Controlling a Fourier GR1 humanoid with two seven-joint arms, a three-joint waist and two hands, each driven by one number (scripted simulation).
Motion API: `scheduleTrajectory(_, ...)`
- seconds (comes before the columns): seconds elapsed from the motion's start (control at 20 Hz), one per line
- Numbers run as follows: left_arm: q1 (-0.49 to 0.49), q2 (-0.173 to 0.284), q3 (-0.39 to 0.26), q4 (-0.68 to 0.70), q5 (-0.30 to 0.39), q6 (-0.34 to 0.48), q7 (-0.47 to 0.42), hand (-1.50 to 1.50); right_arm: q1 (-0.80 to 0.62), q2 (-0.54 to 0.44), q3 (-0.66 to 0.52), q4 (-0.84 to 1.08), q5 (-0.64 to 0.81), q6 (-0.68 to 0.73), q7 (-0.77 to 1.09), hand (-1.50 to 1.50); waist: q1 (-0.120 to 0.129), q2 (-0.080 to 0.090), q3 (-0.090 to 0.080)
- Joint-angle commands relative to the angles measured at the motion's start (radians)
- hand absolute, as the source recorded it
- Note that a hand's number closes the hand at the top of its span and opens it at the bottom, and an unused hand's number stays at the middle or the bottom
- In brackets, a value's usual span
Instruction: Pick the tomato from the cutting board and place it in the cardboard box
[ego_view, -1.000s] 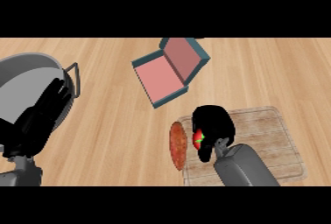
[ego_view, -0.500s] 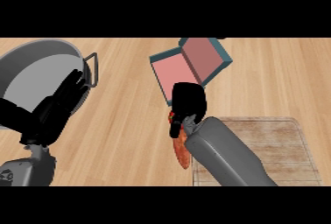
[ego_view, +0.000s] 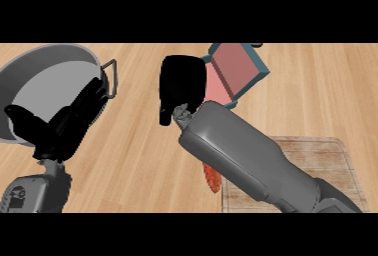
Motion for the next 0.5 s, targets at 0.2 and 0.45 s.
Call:
scheduleTrajectory(0.2,-0.025,0.01,0.014,0.023,-0.005,0.011,0.012,0.0,-0.304,0.005,0.023,0.092,0.027,-0.131,0.229,1.5,-0.035,-0.016,-0.002)
scheduleTrajectory(0.45,-0.009,0.005,0.025,0.021,-0.004,0.024,0.007,0.0,-0.413,0.005,-0.003,0.21,0.035,-0.171,0.287,1.5,-0.047,-0.011,-0.003)
